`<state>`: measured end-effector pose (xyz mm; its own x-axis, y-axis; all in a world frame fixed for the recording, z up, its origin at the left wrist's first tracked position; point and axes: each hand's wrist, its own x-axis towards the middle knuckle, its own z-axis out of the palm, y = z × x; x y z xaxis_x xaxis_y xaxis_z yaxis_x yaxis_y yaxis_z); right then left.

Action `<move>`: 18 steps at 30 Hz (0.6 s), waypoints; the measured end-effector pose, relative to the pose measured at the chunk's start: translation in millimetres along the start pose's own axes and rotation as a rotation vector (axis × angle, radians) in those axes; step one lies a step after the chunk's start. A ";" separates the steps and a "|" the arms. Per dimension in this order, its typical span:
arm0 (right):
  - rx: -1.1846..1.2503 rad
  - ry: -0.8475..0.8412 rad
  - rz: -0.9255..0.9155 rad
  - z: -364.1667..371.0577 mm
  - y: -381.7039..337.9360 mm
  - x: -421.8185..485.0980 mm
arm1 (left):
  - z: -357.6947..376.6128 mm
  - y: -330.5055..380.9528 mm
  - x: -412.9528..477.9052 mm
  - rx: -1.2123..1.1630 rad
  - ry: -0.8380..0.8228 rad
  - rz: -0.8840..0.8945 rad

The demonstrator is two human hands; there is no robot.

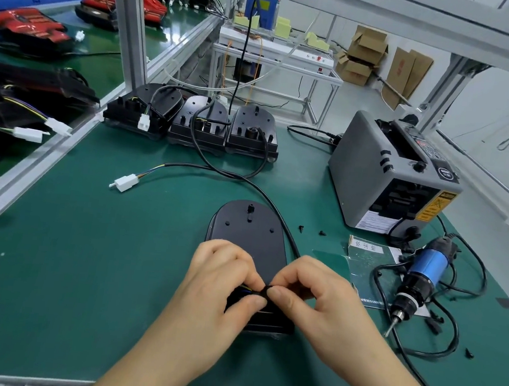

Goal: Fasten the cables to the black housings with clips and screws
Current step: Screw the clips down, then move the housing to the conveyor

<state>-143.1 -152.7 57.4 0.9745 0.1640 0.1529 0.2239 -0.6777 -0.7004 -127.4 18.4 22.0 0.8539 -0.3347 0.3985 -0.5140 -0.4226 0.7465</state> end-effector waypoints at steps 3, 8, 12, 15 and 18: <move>-0.026 0.015 -0.025 1.6 -0.2 -0.3 | 0.8 1.5 0.0 0.028 0.019 0.018; -0.067 -0.001 -0.090 0.1 -1.5 0.3 | -5.5 -3.1 -1.4 0.001 -0.022 0.007; 0.084 -0.083 0.041 -6.2 -1.2 5.6 | -8.8 -6.9 -5.0 -0.018 0.003 -0.034; 0.197 -0.226 0.168 -12.4 -3.6 12.7 | -7.4 -8.0 -6.1 -0.020 -0.013 -0.029; 0.250 -0.341 0.265 -17.8 -5.3 22.4 | -7.8 -8.4 -5.2 -0.031 -0.021 -0.035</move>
<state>-122.2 -158.2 76.9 0.9289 0.2630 -0.2606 -0.0810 -0.5424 -0.8362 -126.9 30.2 17.8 0.8692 -0.3377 0.3611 -0.4809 -0.4079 0.7761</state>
